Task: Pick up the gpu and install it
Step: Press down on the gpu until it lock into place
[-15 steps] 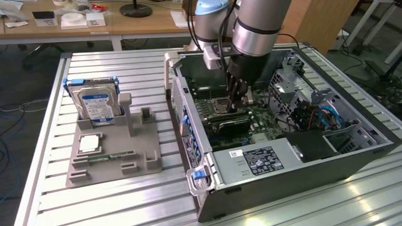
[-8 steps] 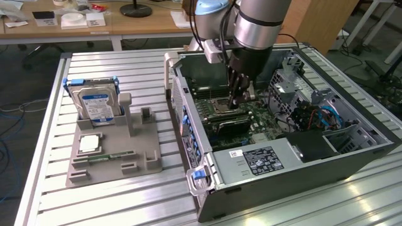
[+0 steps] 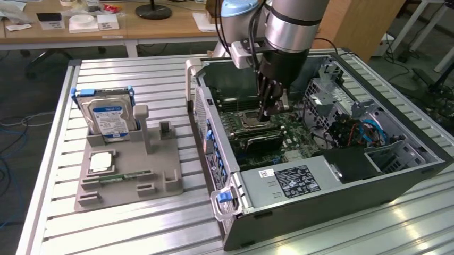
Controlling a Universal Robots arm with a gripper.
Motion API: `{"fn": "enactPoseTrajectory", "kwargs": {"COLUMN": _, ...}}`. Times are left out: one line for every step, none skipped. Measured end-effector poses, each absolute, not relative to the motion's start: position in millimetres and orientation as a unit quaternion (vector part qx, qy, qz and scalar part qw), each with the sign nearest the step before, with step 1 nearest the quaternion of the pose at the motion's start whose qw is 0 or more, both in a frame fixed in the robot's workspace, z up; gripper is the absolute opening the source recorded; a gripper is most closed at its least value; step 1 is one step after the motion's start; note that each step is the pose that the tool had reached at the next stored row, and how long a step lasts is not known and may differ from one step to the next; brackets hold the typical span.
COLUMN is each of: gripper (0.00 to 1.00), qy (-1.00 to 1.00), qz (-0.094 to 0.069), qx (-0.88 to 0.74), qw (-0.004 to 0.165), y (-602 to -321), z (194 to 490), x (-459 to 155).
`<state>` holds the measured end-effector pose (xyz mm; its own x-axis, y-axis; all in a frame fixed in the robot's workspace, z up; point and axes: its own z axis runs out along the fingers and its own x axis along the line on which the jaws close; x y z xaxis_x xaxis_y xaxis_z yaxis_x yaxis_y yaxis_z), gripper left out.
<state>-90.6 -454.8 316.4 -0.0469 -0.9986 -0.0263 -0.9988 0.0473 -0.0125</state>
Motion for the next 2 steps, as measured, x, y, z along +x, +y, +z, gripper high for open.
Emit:
{"fn": "enactPoseTrajectory", "kwargs": {"gripper": 0.11, "qy": 0.724, "qz": 0.005, "qx": -0.69, "qw": 0.014, "y": -454.8, "z": 316.4, "x": -90.6}}
{"fn": "enactPoseTrajectory", "kwargs": {"gripper": 0.11, "qy": 0.723, "qz": 0.005, "qx": -0.69, "qw": 0.014, "y": -454.8, "z": 316.4, "x": -90.6}}
